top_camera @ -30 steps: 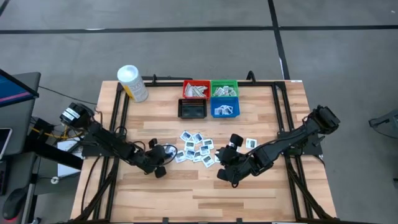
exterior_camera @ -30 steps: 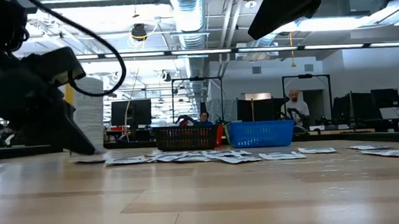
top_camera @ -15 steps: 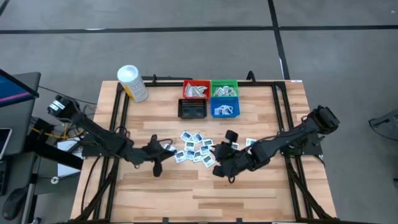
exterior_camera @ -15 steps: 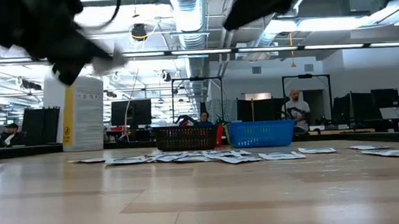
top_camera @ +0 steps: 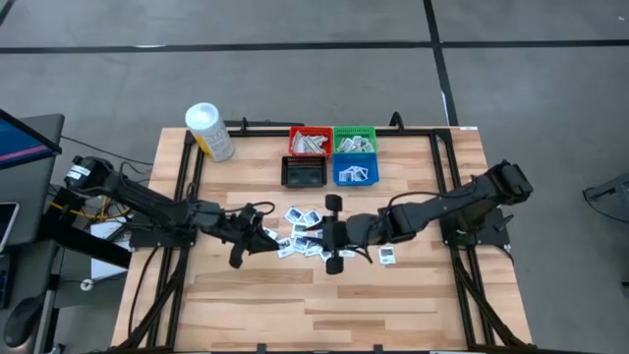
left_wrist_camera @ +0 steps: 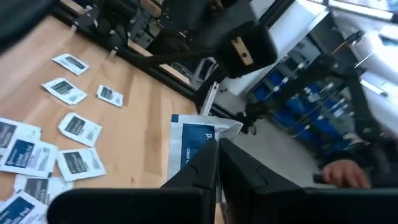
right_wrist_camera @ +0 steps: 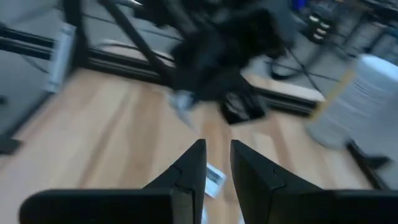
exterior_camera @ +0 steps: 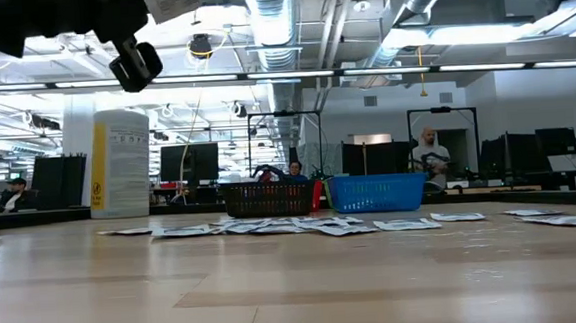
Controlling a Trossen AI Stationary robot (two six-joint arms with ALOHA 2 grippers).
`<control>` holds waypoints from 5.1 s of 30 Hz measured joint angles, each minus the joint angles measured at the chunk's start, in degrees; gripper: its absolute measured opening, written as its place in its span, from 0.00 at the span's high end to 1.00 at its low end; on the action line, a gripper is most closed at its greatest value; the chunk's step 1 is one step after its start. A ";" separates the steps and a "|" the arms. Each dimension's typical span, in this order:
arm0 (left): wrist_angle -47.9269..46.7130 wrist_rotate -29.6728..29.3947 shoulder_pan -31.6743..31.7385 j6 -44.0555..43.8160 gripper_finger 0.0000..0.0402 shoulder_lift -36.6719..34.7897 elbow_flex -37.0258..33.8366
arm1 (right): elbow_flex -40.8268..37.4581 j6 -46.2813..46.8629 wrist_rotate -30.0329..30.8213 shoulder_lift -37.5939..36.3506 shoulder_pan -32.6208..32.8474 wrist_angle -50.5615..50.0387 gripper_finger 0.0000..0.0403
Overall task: Pick & Place First Aid Supplies
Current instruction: Put the alcohol pad into the blue basket
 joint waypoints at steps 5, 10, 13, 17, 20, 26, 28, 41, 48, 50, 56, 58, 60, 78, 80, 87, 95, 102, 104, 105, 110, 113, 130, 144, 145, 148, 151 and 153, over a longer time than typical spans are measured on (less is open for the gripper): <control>3.39 0.58 1.73 -3.25 0.96 0.00 0.01 | 0.00 -0.88 -8.33 0.48 -0.58 2.73 0.83; 4.19 0.54 3.76 -9.99 0.96 0.04 0.02 | 0.00 -0.98 -9.83 0.93 -0.54 2.91 0.83; 5.32 0.78 4.08 -11.83 0.96 0.90 0.04 | 0.00 -0.96 -9.81 0.96 -1.01 3.21 0.83; 8.91 1.73 4.02 -11.99 0.96 3.46 0.13 | 0.00 -0.31 -9.85 0.96 -1.67 3.51 0.83; 13.08 2.72 4.02 -11.97 0.96 5.76 0.13 | 0.00 1.89 -9.92 0.94 -2.36 4.83 0.83; 19.98 3.94 4.02 -11.97 0.96 10.45 0.15 | 0.00 2.19 -9.99 1.25 -3.29 4.83 0.82; 20.98 3.93 4.02 -11.97 0.96 11.69 0.22 | 0.00 2.17 -10.13 1.41 -3.31 4.89 0.79; 26.46 3.81 4.02 -13.09 0.96 13.91 0.24 | 0.00 0.51 -12.78 1.62 -3.64 4.65 0.62; 27.94 3.79 4.02 -13.04 0.96 13.88 0.24 | 0.00 0.51 -13.08 1.62 -4.41 4.67 0.69; 28.03 3.79 4.02 -13.04 0.96 13.88 0.24 | 0.00 0.51 -13.09 1.62 -4.68 4.75 0.72; 28.13 3.77 4.76 -13.04 0.96 13.88 0.24 | 0.00 0.11 -13.82 1.62 -5.17 5.68 0.83; 28.13 3.64 5.24 -13.04 0.96 13.88 0.24 | 0.00 0.09 -14.37 1.62 -5.38 5.64 0.87; 28.13 3.59 5.65 -13.04 0.96 13.88 0.24 | 0.00 0.08 -14.47 1.62 -5.52 4.88 0.95; 28.48 -10.36 5.90 11.74 0.83 8.99 0.24 | -0.02 1.36 -14.97 1.60 -5.41 -0.03 1.00; 28.36 -12.63 5.90 16.53 0.81 6.91 0.20 | -0.02 1.66 -13.52 1.60 -5.49 -2.11 1.00; 27.65 -16.02 5.90 23.15 0.80 1.41 -2.43 | -0.02 3.77 -0.33 1.60 -7.12 -10.64 1.00; 27.35 -16.65 5.90 22.72 0.80 1.11 -5.96 | -0.03 18.89 17.12 1.60 -13.21 -29.42 1.00; 27.45 -22.05 5.90 22.69 0.80 1.11 -7.17 | -0.07 17.92 12.54 1.60 -21.46 -37.21 1.00; 27.43 -23.89 5.95 23.13 0.80 1.11 -7.17 | -0.07 14.37 12.12 1.60 -23.10 -37.19 1.00; 27.43 -24.92 5.95 23.15 0.80 1.11 -7.17 | -0.07 12.55 11.91 1.60 -23.95 -37.21 1.00; 27.28 -30.62 5.99 23.29 0.80 1.11 -7.17 | -0.07 4.05 10.41 1.60 -28.16 -37.26 1.00; 26.23 -32.55 7.30 23.29 0.80 1.11 -7.17 | -0.07 -0.86 9.33 1.60 -30.41 -37.90 1.00; 13.47 -27.03 20.16 15.10 0.81 1.11 -7.13 | -2.78 -11.64 -5.43 1.57 -37.09 -36.64 0.99; -3.18 -17.73 24.04 15.05 0.81 1.14 -7.08 | -2.78 -10.03 -3.45 1.57 -36.87 -37.01 0.66; -4.83 -16.69 24.19 15.05 0.81 1.40 -7.08 | -2.78 -9.24 -3.43 1.57 -36.55 -37.01 0.65; -7.01 -14.61 24.35 15.06 0.81 2.40 -7.13 | -2.80 -7.95 -3.38 1.26 -34.90 -37.07 0.65; -6.99 -13.76 24.33 15.23 0.81 3.26 -7.10 | -2.80 -4.37 -3.45 1.22 -32.90 -37.07 0.67; -7.06 -13.72 24.33 16.10 0.81 3.73 -7.10 | -2.80 -1.60 -3.73 1.22 -31.20 -36.87 0.69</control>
